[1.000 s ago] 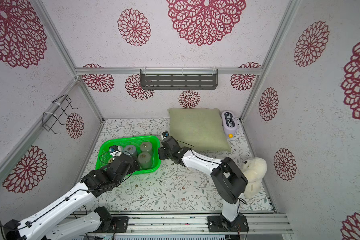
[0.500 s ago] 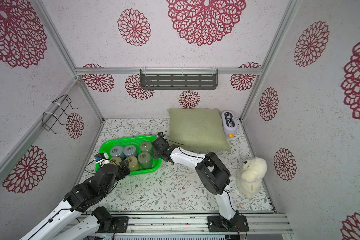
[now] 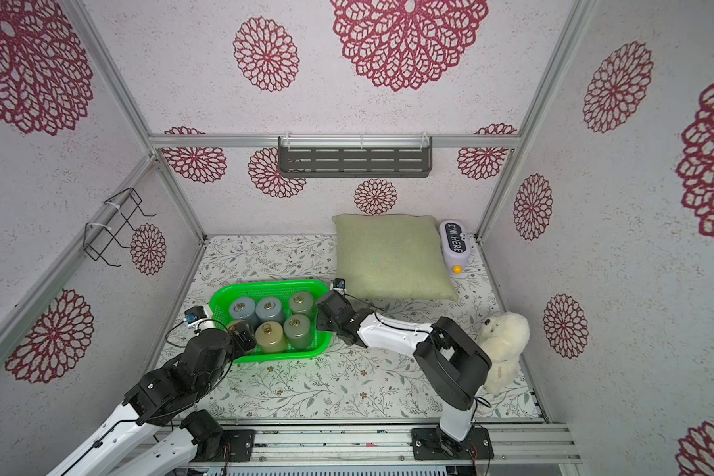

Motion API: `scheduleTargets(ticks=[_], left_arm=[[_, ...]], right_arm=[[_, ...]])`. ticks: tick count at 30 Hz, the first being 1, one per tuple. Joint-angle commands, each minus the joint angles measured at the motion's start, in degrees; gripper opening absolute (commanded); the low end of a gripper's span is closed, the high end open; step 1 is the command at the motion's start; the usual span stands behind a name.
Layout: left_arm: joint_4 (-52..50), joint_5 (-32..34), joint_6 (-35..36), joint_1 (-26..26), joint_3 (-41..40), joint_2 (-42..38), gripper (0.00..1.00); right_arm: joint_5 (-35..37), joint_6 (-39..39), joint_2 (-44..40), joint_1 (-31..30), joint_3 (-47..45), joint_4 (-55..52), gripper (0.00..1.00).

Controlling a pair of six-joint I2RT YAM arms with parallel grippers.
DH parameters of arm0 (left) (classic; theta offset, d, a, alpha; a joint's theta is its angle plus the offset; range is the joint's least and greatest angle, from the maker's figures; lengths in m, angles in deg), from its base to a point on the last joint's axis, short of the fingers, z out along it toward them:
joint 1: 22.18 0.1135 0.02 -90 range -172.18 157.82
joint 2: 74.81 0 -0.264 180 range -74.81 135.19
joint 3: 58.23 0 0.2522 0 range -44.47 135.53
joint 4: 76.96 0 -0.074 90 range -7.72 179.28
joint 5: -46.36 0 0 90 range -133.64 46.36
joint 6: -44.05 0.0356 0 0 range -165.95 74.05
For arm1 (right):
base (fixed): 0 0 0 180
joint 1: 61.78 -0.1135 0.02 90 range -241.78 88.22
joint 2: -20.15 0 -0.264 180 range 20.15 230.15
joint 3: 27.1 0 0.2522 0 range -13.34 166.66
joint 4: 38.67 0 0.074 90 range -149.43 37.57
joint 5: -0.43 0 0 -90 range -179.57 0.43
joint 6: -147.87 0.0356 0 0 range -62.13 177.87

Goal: Take the tea canister out of the basket
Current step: Move the basket to the center of the board.

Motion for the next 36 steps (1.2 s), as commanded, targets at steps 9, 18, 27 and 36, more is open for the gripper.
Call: scheduleTargets(ticks=[9,18,27,36], left_arm=[[2.5,-1.4,1.1,0.5,-0.3,0.2,0.97],[5.7,-5.7,2.5,0.5,0.4,3.7,0.97],[9.1,-8.5,3.5,0.3,1.2,8.6,0.98],[10.6,-10.4,4.5,-0.2,3.4,14.2,0.97]], right_arm=[[8.2,5.0,-18.1,-0.4,-16.0,-1.4,0.07],[7.6,-1.8,-27.9,9.6,-22.3,-5.3,0.06],[3.4,-9.8,-30.8,21.1,-24.6,-5.6,0.05],[0.2,-13.1,-30.3,25.7,-24.5,-4.0,0.11]])
